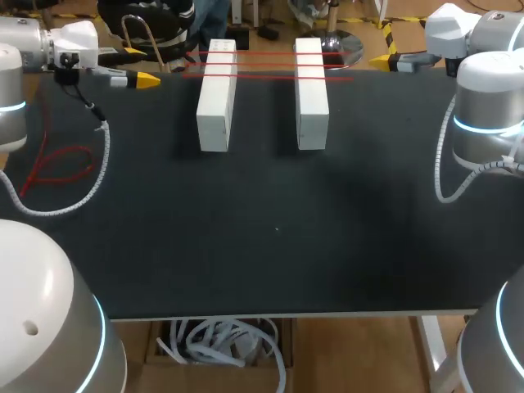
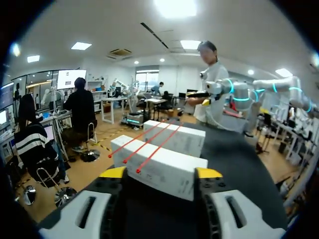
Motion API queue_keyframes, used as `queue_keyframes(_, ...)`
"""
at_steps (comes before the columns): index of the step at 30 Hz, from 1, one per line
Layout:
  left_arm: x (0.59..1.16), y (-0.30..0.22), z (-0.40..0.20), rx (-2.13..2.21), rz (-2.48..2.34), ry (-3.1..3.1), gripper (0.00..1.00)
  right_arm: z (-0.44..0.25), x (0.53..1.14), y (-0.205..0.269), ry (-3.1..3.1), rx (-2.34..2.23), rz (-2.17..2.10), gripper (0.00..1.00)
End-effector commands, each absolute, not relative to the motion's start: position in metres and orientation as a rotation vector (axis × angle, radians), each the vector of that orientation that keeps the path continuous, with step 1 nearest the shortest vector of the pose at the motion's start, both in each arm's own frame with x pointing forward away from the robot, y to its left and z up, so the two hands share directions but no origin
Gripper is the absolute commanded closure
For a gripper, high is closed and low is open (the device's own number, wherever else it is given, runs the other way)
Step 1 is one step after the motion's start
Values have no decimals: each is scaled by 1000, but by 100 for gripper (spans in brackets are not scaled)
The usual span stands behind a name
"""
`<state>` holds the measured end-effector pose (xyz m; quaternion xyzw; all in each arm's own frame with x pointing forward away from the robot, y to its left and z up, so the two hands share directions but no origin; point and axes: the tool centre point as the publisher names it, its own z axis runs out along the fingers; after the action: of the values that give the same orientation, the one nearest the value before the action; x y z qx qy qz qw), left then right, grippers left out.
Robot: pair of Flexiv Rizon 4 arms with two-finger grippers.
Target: Grab the tape and strap the tape.
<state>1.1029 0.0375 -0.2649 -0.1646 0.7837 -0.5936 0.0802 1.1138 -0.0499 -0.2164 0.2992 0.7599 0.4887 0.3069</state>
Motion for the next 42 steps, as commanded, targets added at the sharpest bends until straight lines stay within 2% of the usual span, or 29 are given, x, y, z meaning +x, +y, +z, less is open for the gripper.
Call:
queue_keyframes(1,1114,30,-274,-402,-1848,2403,57,-216,1114,-50,2014,793,1290,0)
queue_keyframes(6,1121,19,-280,-374,-1876,2415,55,-216,1114,-50,2014,793,1290,0)
queue_keyframes(7,1122,17,-281,-360,-1889,2413,57,-216,1114,-50,2014,793,1290,0)
queue_keyframes(8,1124,15,-281,-357,-1889,2415,67,-216,1114,-50,2014,793,1290,0)
queue_keyframes(9,1125,13,-282,-358,-1889,2417,69,-216,1114,-50,2014,793,1290,0)
queue_keyframes(10,1127,12,-283,-341,-1905,2420,66,-216,1114,-50,2014,793,1290,0)
queue_keyframes(12,1129,8,-284,-331,-1910,2421,72,-216,1114,-50,2014,793,1290,0)
queue_keyframes(16,1134,2,-288,-291,-1947,2420,65,-216,1114,-50,2014,793,1290,0)
queue_keyframes(19,1137,-2,-291,-261,-1975,2417,70,-216,1114,-50,2014,793,1290,0)
queue_keyframes(21,1139,-5,-294,-256,-1978,2419,65,-216,1114,-50,2014,793,1290,0)
queue_keyframes(24,1141,-8,-296,-201,-1996,2421,69,-216,1114,-50,2014,793,1290,0)
queue_keyframes(31,1146,-11,-300,-152,-2044,2405,66,-216,1114,-50,2014,793,1290,0)
queue_keyframes(33,1147,-11,-302,-147,-2054,2409,67,-216,1114,-50,2014,793,1290,0)
queue_keyframes(35,1148,-11,-305,-138,-2058,2419,77,-216,1114,-50,2014,793,1290,0)
queue_keyframes(36,1148,-11,-306,-140,-2060,2423,78,-216,1114,-50,2014,793,1290,0)
queue_keyframes(42,1149,-12,-314,-148,-2081,2429,70,-216,1114,-50,2014,793,1290,0)
